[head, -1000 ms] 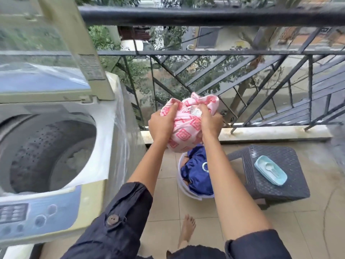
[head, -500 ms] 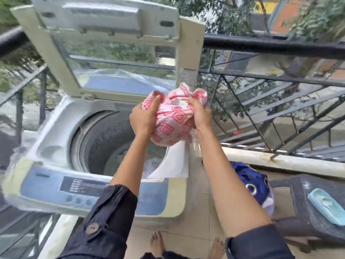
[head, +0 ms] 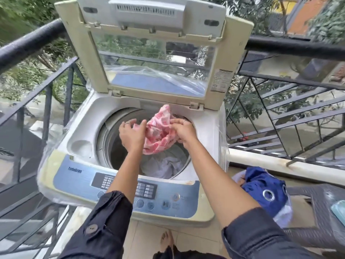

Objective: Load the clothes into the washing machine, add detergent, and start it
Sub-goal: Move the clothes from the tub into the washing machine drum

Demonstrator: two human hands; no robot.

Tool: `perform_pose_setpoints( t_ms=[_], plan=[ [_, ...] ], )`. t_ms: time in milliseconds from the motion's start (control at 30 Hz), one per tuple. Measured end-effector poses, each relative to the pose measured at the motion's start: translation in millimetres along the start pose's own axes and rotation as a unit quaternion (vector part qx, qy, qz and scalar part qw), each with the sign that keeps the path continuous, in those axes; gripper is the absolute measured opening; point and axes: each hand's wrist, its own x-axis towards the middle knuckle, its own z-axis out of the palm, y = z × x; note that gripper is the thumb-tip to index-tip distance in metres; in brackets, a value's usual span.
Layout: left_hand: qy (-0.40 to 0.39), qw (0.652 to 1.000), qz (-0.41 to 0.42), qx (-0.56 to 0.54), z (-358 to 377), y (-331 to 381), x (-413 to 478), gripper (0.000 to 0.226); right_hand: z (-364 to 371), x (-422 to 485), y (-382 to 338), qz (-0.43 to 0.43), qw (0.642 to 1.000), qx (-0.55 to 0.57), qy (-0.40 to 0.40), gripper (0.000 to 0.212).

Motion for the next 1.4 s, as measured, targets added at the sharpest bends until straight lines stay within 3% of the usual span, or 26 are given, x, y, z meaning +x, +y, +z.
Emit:
perform_pose_setpoints(
  t_ms=[333,667,800,933,1400],
  plan=[
    [-0.03,0.999,0.024,-0.027,23,1,-14,0.026,-12,8,18,-0.038,0.998,-0.022,0.037,0.019],
    [-0.064,0.994,0.004,-0.093,80,44,-58,0.03,-82,7,25,-0.103,0.992,-0.003,0.078,0.011],
    [-0.082,0.988,0.034,-0.125,116,70,-93,0.03,-131,5,31,-0.128,0.988,0.022,0.086,0.019],
    [-0.102,0.977,0.051,-0.18,159,86,-140,0.011,-189,4,45,-0.152,0.98,0.032,0.124,0.018],
    [-0.241,0.964,0.056,-0.094,354,78,-306,0.021,-418,-6,137,-0.101,0.96,0.049,0.257,0.015]
  ],
)
